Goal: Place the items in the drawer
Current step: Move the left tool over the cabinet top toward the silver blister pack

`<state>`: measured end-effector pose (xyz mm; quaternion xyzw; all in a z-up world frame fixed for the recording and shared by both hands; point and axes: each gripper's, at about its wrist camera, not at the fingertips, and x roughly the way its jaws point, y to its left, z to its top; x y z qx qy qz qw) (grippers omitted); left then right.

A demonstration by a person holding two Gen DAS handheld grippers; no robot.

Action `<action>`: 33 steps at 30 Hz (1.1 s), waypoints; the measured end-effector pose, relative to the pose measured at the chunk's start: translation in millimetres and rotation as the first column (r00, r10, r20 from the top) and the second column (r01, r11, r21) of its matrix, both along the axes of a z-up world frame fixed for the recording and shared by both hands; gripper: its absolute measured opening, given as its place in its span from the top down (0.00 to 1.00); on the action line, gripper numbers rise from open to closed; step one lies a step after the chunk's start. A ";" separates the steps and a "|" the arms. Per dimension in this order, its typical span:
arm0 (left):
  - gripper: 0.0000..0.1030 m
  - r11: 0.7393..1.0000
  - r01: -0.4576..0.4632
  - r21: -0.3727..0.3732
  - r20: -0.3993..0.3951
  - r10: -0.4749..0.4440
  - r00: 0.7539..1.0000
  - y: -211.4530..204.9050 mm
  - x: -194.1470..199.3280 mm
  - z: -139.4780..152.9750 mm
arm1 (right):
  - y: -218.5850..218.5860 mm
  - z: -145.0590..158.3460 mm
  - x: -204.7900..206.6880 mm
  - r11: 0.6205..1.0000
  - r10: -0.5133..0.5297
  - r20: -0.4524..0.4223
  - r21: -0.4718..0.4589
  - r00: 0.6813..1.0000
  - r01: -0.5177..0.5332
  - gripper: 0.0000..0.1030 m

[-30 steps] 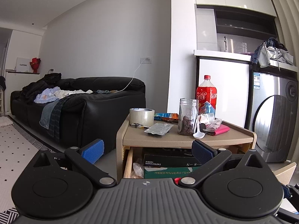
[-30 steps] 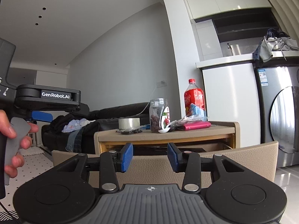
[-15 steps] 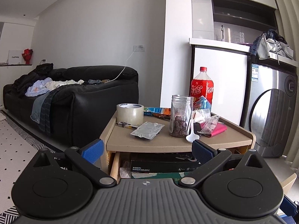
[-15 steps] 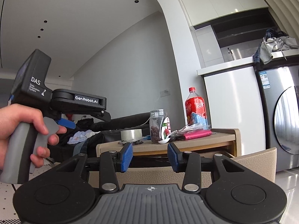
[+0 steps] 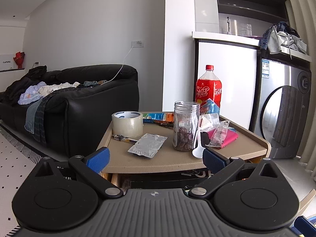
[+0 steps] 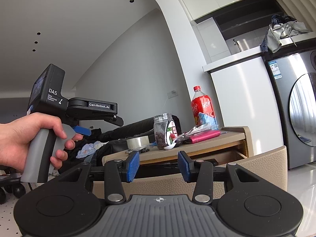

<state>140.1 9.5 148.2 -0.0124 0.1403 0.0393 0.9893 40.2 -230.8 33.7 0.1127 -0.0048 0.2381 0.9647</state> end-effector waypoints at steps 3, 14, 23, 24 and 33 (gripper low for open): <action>0.00 1.000 0.014 0.008 -0.008 -0.014 1.000 -2.9 7.6 1.4 | -3.4 0.2 1.7 1.000 -0.007 -0.008 0.009 1.000 0.007 0.54; 0.00 0.998 0.061 0.035 -0.063 -0.059 0.996 -10.0 36.1 0.9 | -13.1 1.2 6.3 0.999 -0.020 -0.029 0.033 0.999 0.021 0.54; 0.00 0.994 0.089 0.070 -0.101 -0.082 0.992 -13.1 66.1 2.7 | -16.3 0.5 9.9 0.999 -0.022 -0.043 0.049 0.999 0.024 0.54; 0.00 0.992 0.093 0.085 -0.109 -0.084 0.990 -15.0 69.8 1.9 | -16.7 0.1 10.7 0.998 -0.020 -0.048 0.052 0.999 0.023 0.54; 0.00 0.987 0.082 0.135 -0.168 -0.059 0.984 -17.7 102.9 -8.3 | -20.7 -4.4 17.1 0.995 -0.043 -0.049 0.087 0.998 0.047 0.54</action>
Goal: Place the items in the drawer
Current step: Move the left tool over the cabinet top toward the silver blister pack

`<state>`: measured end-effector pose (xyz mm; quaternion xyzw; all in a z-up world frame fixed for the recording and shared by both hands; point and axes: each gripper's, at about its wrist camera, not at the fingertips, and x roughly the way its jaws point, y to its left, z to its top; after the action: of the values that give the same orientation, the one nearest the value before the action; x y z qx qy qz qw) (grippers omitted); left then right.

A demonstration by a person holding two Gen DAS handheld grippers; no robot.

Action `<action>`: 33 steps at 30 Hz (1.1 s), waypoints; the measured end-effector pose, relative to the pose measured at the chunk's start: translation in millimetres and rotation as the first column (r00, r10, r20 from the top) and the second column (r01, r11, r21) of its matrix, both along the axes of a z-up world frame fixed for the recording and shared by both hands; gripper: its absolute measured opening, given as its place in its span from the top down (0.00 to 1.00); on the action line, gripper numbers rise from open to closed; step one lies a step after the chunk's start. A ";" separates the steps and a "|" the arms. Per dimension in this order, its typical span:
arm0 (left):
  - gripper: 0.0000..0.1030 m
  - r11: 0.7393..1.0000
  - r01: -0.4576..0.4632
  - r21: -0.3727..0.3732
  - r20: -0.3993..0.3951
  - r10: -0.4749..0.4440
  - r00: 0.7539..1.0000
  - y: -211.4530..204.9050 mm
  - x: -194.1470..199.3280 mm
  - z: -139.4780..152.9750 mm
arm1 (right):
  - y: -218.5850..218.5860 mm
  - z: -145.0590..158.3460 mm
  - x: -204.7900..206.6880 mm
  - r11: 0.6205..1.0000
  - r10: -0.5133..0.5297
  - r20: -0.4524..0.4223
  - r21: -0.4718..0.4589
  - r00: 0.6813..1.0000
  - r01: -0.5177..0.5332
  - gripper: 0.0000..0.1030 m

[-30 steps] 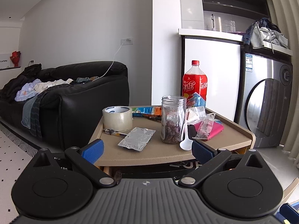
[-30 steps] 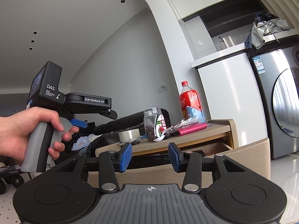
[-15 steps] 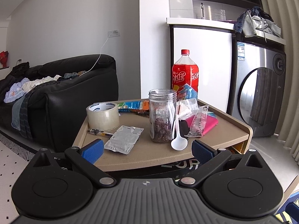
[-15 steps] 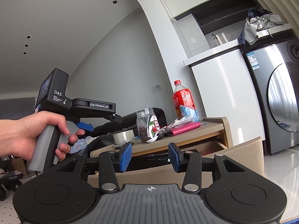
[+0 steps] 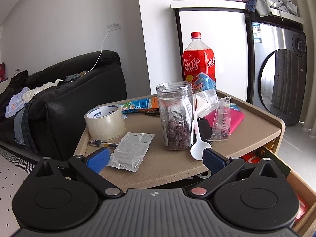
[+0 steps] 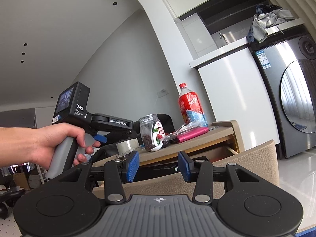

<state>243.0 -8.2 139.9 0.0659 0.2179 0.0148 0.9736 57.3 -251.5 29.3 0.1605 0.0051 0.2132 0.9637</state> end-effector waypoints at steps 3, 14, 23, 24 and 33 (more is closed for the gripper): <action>0.00 1.000 -0.016 0.021 -0.018 0.017 1.000 3.8 11.5 -3.3 | -1.7 -1.0 5.0 1.000 0.011 -0.021 0.007 1.000 -0.011 0.54; 0.01 0.999 -0.042 0.020 -0.067 0.043 0.997 30.2 49.9 -22.0 | 3.0 -4.4 9.7 0.999 0.032 -0.032 0.002 0.999 -0.032 0.54; 0.06 0.999 -0.035 0.001 -0.095 0.035 0.995 33.2 69.4 -33.1 | -2.8 -4.8 15.9 1.000 0.014 -0.039 0.017 0.999 -0.013 0.54; 0.07 0.999 -0.032 0.004 -0.098 0.032 0.995 32.7 70.4 -34.2 | -3.6 -4.8 16.1 1.000 0.017 -0.040 0.020 0.999 -0.016 0.54; 0.10 0.998 -0.051 -0.020 -0.102 0.049 0.994 36.8 72.6 -38.7 | -0.1 -6.4 13.9 1.000 0.008 -0.025 0.001 1.000 -0.008 0.54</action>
<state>315.6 28.7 101.2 0.0503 0.2686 0.0336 0.9613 71.2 -251.6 22.8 0.1635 0.0179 0.2150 0.9627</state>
